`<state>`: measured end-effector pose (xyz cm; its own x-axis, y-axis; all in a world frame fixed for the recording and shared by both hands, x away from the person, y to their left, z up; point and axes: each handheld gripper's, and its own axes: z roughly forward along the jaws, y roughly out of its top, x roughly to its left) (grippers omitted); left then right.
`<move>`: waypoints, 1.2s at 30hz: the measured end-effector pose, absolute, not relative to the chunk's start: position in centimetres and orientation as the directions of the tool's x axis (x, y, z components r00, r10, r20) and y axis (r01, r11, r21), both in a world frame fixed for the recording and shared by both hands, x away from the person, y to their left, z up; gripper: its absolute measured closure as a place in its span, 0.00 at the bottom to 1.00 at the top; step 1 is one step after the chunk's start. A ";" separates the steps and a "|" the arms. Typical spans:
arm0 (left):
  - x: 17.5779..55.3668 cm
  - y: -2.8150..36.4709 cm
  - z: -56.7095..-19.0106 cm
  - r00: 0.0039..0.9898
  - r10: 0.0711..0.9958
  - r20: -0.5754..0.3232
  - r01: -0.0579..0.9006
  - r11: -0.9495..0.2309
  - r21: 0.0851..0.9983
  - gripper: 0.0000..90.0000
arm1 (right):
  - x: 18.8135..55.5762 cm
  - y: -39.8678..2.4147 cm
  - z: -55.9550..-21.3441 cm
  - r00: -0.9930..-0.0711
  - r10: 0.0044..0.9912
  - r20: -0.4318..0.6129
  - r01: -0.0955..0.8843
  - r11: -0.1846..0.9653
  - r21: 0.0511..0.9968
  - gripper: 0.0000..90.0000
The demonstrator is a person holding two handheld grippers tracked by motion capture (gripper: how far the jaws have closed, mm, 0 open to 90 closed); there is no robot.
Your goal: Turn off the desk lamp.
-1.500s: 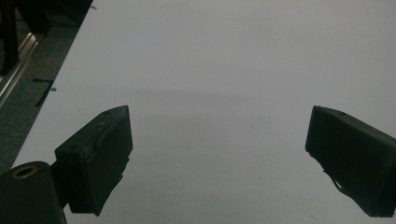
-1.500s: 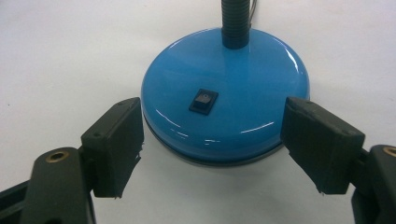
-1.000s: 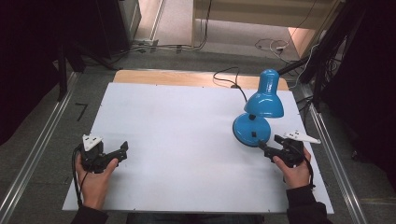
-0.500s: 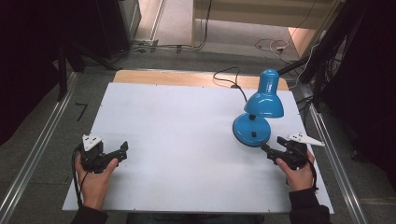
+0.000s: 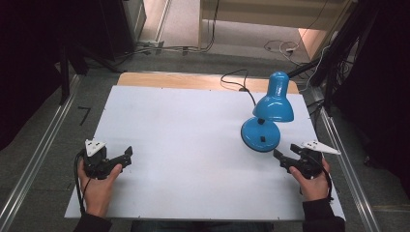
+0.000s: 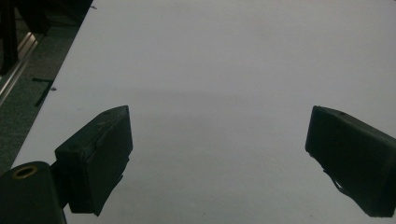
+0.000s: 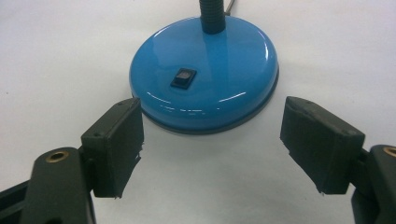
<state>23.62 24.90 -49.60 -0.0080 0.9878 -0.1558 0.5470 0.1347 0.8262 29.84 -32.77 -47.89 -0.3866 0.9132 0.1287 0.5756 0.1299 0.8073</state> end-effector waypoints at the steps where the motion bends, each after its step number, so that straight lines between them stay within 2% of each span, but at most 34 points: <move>1: 23.6 24.9 -49.6 -0.008 0.988 -0.155 0.547 0.135 0.826 0.09 | 29.8 -32.8 -47.9 -0.385 0.914 0.126 0.576 0.131 0.807 0.22; 36: 23.6 24.9 -49.6 -0.005 0.987 -0.158 0.545 0.135 0.827 0.09 | 28.8 -34.1 -47.9 -0.364 0.922 0.134 0.587 0.116 0.801 0.22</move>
<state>23.60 24.90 -49.57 -0.0050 0.9874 -0.1579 0.5455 0.1351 0.8272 28.78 -34.06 -47.92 -0.3635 0.9220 0.1336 0.5874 0.1155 0.8010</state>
